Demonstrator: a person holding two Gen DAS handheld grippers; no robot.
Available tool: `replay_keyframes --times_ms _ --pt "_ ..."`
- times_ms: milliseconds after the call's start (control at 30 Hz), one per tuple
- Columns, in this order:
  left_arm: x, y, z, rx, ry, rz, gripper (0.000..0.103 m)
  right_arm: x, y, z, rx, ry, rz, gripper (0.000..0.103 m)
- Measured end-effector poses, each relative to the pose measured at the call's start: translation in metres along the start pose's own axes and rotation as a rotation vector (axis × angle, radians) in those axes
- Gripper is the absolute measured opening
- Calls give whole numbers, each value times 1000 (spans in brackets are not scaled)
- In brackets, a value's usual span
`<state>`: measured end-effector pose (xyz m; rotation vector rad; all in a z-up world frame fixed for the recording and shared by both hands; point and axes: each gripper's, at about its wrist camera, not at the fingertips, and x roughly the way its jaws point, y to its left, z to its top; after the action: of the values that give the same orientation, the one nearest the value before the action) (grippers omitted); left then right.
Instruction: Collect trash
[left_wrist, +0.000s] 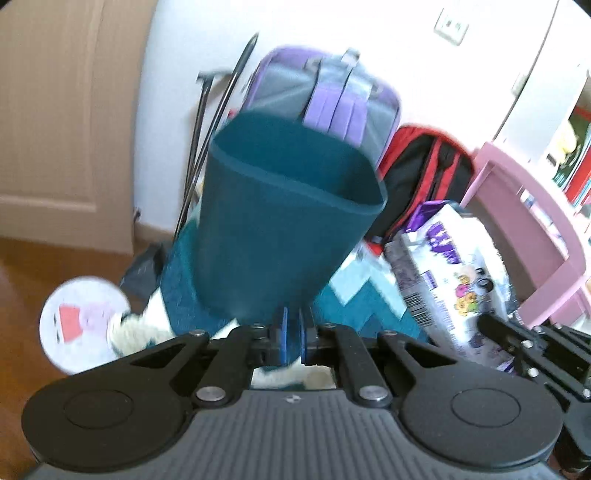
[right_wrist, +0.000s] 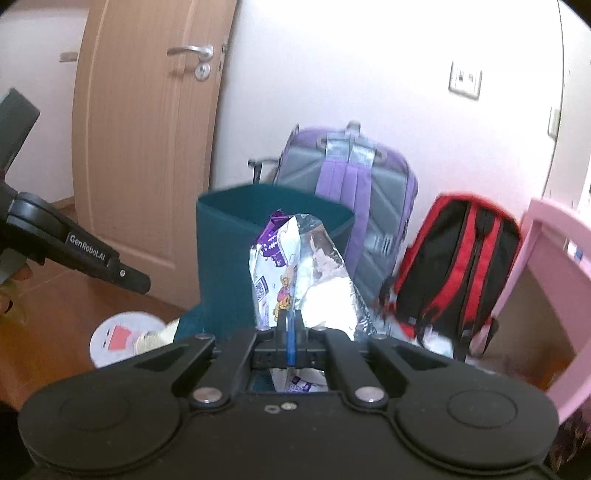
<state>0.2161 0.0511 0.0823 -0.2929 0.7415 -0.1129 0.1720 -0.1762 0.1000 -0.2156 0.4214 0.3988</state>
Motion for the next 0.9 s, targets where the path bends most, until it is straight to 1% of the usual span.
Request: replay_keyframes --times_ms 33,100,167,233,400,500,600,633,667,700,733,767,833,900 --pt "0 -1 6 1 -1 -13 6 0 0 5 -2 -7 0 0" --pt "4 2 7 -5 8 -21 6 0 -2 12 11 -13 6 0" --pt "16 9 -4 -4 40 -7 6 3 -5 9 40 -6 32 0" --pt "30 19 -18 -13 85 9 7 4 -4 -3 50 19 47 0" --pt "70 43 -63 -7 192 47 7 18 -1 -52 98 111 94 0" --pt "101 55 -90 28 270 69 8 34 -1 -90 141 185 110 0" --pt "132 70 -115 47 341 92 14 53 1 -126 164 248 123 1" --pt "140 73 -122 52 361 100 19 60 3 -139 180 268 132 1" --pt "151 79 -130 58 384 107 26 68 4 -150 199 286 143 1" --pt "161 84 -137 63 403 114 31 73 5 -161 216 302 151 1" --pt "172 89 -144 69 424 126 46 81 7 -171 228 322 158 1" --pt "182 94 -150 77 441 138 64 87 10 -181 234 337 164 1" --pt "201 101 -164 106 465 154 75 102 15 -200 245 364 183 1" --pt "228 109 -180 159 527 164 75 118 20 -213 259 384 201 1"
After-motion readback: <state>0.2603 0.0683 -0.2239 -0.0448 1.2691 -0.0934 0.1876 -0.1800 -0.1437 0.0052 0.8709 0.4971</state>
